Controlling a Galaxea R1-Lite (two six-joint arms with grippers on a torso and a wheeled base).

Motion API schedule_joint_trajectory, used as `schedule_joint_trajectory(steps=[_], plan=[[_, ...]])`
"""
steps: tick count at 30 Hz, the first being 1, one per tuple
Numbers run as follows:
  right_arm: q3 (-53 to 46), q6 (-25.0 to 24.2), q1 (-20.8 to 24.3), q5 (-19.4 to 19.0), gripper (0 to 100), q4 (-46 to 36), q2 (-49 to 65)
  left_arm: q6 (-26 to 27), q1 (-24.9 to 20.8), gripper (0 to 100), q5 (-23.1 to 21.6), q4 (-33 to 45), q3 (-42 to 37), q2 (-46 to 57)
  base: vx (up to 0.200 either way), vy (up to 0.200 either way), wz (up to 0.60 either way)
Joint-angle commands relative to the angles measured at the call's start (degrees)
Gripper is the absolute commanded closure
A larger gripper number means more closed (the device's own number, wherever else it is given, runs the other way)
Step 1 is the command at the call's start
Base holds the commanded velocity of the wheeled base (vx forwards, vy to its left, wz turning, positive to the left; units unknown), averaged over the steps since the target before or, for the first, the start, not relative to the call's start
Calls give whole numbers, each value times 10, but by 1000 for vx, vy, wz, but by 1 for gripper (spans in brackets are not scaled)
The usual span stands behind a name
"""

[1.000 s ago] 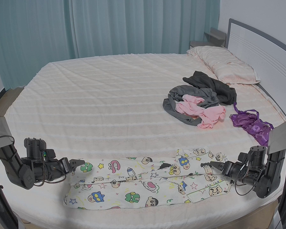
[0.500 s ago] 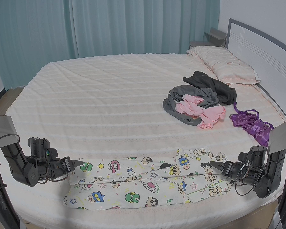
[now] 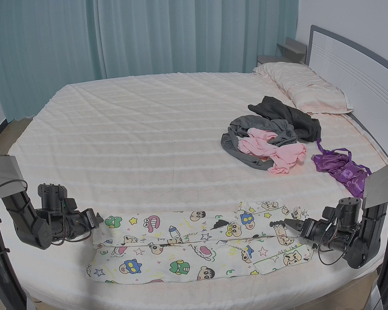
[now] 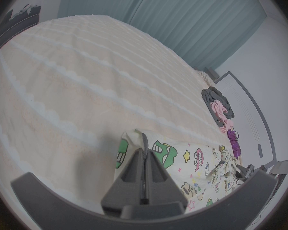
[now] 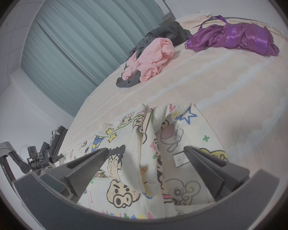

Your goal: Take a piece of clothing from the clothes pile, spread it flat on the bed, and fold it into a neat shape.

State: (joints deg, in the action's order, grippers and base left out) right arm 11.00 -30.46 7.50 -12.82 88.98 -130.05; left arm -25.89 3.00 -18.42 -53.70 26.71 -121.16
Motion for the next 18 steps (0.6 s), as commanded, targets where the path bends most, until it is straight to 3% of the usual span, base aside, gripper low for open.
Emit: schedule_joint_trajectory(steps=[1,18], plan=[[0,0,1,0,0,4,-1,-2,2,100,1,0,12,15,0,0,0],[0,0,1,0,0,4,-9,-2,4,100,5,40,56,-11,0,0,0]])
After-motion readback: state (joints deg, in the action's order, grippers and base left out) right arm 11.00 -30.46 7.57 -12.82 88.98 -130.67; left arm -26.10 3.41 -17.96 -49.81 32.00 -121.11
